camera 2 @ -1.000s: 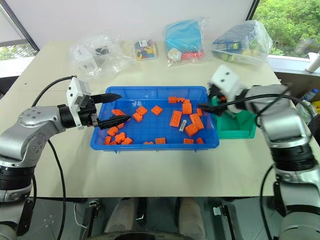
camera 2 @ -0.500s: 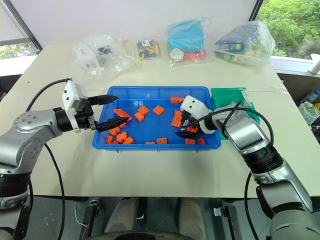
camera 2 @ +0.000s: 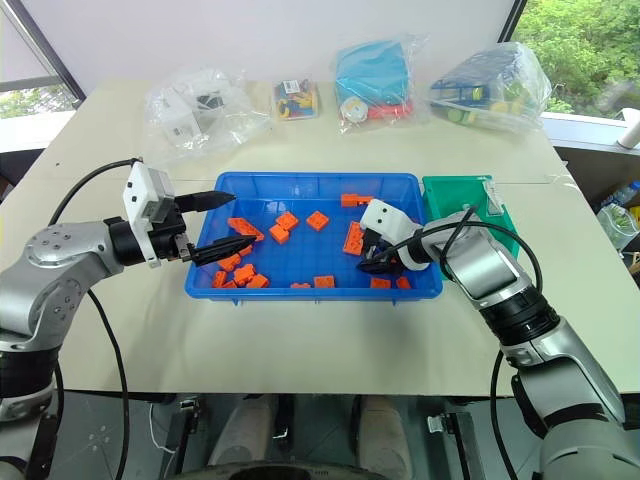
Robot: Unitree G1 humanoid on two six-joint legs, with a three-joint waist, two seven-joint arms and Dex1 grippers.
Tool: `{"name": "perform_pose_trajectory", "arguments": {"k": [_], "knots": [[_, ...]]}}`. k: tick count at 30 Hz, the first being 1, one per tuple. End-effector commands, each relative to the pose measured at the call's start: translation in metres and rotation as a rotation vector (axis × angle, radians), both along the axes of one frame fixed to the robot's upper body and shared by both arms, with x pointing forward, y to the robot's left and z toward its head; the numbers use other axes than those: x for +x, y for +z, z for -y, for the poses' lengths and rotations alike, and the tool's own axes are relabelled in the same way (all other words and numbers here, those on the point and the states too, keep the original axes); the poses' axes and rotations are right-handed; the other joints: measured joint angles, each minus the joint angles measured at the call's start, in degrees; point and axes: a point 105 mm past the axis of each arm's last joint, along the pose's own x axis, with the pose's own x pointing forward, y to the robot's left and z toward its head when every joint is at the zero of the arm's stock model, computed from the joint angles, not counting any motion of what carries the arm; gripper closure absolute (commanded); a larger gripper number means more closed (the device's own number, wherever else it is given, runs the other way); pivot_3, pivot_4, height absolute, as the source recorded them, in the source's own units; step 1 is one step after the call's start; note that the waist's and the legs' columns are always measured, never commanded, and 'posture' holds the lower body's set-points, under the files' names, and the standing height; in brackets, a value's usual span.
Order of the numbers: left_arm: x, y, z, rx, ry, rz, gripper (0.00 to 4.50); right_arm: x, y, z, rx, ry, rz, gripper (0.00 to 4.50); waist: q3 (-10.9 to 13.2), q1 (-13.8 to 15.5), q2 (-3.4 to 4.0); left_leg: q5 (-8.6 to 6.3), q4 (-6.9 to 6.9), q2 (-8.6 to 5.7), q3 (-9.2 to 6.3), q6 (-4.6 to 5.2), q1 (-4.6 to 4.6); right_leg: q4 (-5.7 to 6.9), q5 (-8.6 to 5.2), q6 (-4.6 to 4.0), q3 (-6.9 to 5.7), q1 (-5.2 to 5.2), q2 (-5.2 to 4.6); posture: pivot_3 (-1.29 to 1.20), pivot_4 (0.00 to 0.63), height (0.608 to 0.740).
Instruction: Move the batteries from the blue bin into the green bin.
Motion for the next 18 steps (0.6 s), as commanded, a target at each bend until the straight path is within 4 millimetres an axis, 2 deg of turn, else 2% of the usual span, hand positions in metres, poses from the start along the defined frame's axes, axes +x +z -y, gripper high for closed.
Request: {"name": "perform_pose_trajectory", "arguments": {"k": [1,3,5,7,10,14,18], "knots": [[-0.007,0.012,0.005,0.006,-0.055,0.039,0.00,0.002,0.035,0.006,0.074,-0.037,0.075,1.85,0.0,0.0,0.01,0.00,0.00,0.00,0.00,0.00,0.00,0.00,0.00,0.00,0.00,0.00,0.00,0.00,0.150,0.736],[-0.009,0.012,0.008,0.002,-0.080,0.032,0.00,0.006,0.062,0.022,0.108,-0.110,0.138,1.85,0.0,0.1,0.01,0.00,0.00,0.00,0.00,0.00,0.00,0.00,0.00,0.00,0.00,0.00,-0.01,0.00,0.150,0.736],[-0.011,0.011,0.011,0.003,-0.102,0.028,0.00,0.011,0.087,0.047,0.111,-0.200,0.215,1.85,0.0,0.2,0.01,0.00,0.00,0.00,0.00,0.00,-0.02,0.00,0.00,0.00,0.00,-0.01,-0.02,0.00,0.150,0.736],[-0.013,0.011,0.014,0.002,-0.122,0.023,0.00,0.011,0.104,0.074,0.086,-0.290,0.274,1.85,0.0,0.3,0.01,0.00,0.01,-0.01,0.00,0.00,-0.02,-0.01,0.00,-0.01,0.00,-0.01,-0.03,0.00,0.150,0.736],[-0.015,0.010,0.017,0.000,-0.152,0.017,0.00,0.005,0.114,0.107,0.030,-0.375,0.312,1.85,0.0,0.1,0.01,0.00,-0.02,-0.02,0.01,0.00,-0.02,-0.05,-0.01,-0.02,0.00,-0.01,-0.03,0.00,0.150,0.736],[-0.016,0.009,0.021,0.000,-0.188,0.011,0.00,-0.003,0.111,0.124,-0.025,-0.417,0.323,1.85,0.0,-0.2,0.01,0.00,-0.05,0.01,0.02,0.00,0.04,-0.04,-0.01,-0.02,0.01,-0.01,0.00,0.00,0.150,0.736],[-0.014,0.008,0.025,0.006,-0.218,0.013,0.00,-0.004,0.103,0.128,-0.067,-0.421,0.336,0.22,0.0,-0.2,0.02,0.00,-0.04,0.01,0.04,0.00,0.03,-0.02,-0.01,-0.01,0.02,-0.02,0.00,0.00,0.150,0.736]]}}
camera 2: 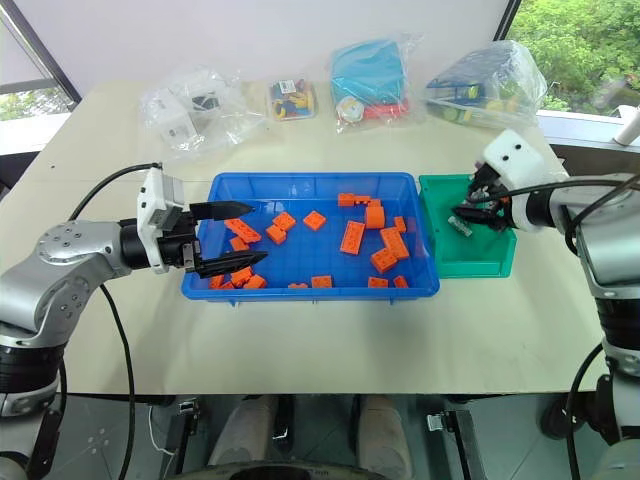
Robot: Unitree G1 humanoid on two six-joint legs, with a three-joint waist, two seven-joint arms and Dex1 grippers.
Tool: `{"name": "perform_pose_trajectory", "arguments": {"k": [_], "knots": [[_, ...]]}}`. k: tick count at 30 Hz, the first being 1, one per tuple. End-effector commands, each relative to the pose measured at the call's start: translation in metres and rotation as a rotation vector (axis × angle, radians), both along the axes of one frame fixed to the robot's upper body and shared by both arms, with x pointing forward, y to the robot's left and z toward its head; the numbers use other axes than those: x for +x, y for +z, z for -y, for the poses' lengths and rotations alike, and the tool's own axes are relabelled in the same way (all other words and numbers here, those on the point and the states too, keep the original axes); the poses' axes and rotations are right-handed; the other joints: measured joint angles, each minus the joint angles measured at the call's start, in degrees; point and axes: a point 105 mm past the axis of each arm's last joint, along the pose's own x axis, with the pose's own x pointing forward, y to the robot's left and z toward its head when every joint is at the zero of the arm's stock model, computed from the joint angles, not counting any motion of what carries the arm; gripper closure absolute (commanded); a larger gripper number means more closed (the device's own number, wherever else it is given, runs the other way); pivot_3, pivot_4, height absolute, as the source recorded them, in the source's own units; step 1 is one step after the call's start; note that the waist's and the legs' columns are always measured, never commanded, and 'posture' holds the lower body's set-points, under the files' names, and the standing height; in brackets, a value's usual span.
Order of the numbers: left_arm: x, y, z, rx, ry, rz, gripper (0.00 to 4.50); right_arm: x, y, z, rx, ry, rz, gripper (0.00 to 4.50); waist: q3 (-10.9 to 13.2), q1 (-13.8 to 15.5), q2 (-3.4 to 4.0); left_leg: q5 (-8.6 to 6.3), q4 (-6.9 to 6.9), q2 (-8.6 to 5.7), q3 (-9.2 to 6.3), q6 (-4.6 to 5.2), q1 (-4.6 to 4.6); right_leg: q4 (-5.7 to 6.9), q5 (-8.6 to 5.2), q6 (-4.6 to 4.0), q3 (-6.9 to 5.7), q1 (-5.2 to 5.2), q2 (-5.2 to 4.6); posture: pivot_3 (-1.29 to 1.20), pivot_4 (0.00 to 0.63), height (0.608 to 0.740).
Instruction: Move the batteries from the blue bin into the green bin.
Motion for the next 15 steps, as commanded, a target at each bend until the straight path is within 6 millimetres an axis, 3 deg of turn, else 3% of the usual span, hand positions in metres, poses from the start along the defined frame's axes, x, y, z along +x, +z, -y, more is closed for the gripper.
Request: {"name": "perform_pose_trajectory", "arguments": {"k": [1,6,10,15], "knots": [[0.001,0.008,0.005,0.002,-0.037,0.043,0.00,0.000,0.018,-0.002,-0.053,0.016,0.090,0.10,0.0,0.0,0.00,0.00,0.00,0.00,0.00,0.00,0.00,0.00,0.00,0.00,0.00,0.00,0.00,0.00,0.150,0.736],[0.005,0.010,0.004,0.006,-0.046,0.047,0.00,-0.002,0.025,-0.006,-0.042,0.064,0.118,0.10,0.0,0.2,0.00,0.00,0.01,0.00,-0.01,0.00,-0.01,0.00,0.00,0.01,0.00,0.00,0.01,0.00,0.150,0.736],[0.007,0.013,-0.006,0.029,-0.041,0.050,0.00,-0.027,0.047,-0.023,0.098,0.287,0.162,0.10,0.0,0.4,0.00,0.00,0.01,0.00,-0.01,0.00,-0.02,-0.01,0.00,0.01,0.00,0.00,0.01,0.00,0.150,0.736],[0.006,0.022,-0.015,0.046,-0.027,0.062,0.00,-0.054,0.035,-0.002,0.186,0.306,0.073,0.10,0.0,0.5,-0.04,0.00,0.04,-0.03,-0.07,0.00,-0.04,-0.07,-0.01,0.02,-0.04,0.09,-0.02,0.00,0.150,0.736]]}}
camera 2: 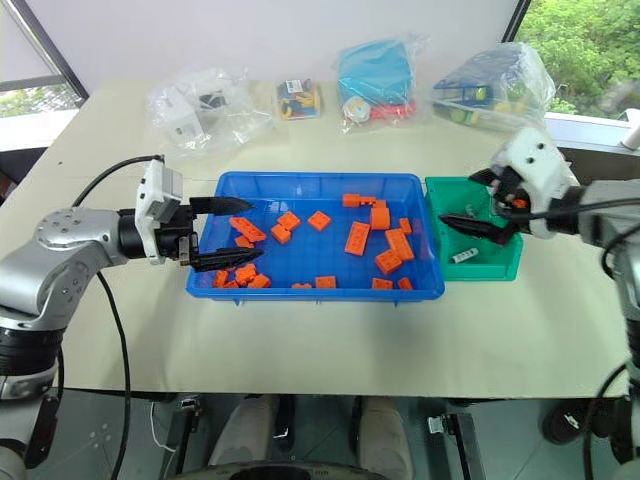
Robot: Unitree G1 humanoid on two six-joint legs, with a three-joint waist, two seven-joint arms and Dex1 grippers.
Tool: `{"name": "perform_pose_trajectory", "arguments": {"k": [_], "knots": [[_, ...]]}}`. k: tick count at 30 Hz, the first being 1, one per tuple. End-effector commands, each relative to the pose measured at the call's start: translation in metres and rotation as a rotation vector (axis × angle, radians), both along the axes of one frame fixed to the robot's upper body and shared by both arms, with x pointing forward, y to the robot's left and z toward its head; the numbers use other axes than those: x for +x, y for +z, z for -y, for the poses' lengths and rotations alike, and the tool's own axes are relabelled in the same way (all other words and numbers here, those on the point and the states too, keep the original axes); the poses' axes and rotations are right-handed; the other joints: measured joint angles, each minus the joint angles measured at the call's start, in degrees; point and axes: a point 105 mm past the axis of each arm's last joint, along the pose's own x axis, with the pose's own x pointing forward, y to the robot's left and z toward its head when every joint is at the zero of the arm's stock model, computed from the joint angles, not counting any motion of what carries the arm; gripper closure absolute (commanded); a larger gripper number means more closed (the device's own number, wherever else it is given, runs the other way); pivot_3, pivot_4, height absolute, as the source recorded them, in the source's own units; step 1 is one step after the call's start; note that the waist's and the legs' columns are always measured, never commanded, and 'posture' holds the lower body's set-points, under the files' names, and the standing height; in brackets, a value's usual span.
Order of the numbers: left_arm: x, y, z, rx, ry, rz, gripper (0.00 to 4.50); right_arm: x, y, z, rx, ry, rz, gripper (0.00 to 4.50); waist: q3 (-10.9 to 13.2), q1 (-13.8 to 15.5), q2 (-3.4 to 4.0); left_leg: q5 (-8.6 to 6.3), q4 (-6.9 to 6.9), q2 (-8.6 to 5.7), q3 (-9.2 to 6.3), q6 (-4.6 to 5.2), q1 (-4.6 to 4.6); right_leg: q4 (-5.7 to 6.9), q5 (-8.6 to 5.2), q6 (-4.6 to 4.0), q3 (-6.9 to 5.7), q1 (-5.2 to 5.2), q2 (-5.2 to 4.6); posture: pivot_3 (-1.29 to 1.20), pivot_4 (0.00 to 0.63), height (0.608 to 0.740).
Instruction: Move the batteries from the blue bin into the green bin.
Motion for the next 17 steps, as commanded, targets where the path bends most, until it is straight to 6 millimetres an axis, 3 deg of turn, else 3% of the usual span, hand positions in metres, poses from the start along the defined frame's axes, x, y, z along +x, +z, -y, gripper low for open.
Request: {"name": "perform_pose_trajectory", "arguments": {"k": [1,10,14,17], "knots": [[-0.003,0.017,-0.009,0.005,0.010,0.062,0.00,-0.014,0.004,0.019,0.024,-0.014,-0.003,0.10,0.0,-0.2,0.00,0.00,0.01,0.00,0.01,0.00,0.03,0.00,0.00,-0.01,0.01,0.02,0.00,0.00,0.150,0.736],[-0.009,0.032,-0.051,0.015,0.120,0.028,0.00,-0.016,-0.014,0.071,0.099,-0.170,-0.057,0.10,0.0,-0.6,0.03,0.00,-0.01,0.03,0.04,0.00,0.08,0.04,0.00,-0.01,0.02,-0.02,0.03,0.00,0.150,0.736],[-0.010,0.031,-0.077,0.042,0.201,0.002,0.00,-0.014,-0.025,0.080,0.097,-0.208,-0.066,0.10,0.0,-0.6,0.06,0.00,-0.02,0.03,0.05,0.00,0.08,0.04,-0.01,-0.02,0.02,-0.02,0.02,0.00,0.150,0.736],[-0.014,0.026,-0.085,0.069,0.216,-0.009,0.00,-0.014,-0.030,0.079,0.099,-0.207,-0.072,0.10,0.0,-0.4,0.06,0.00,-0.02,0.04,0.06,0.00,0.08,0.03,-0.07,-0.12,0.02,-0.03,0.01,0.00,0.150,0.736]]}}
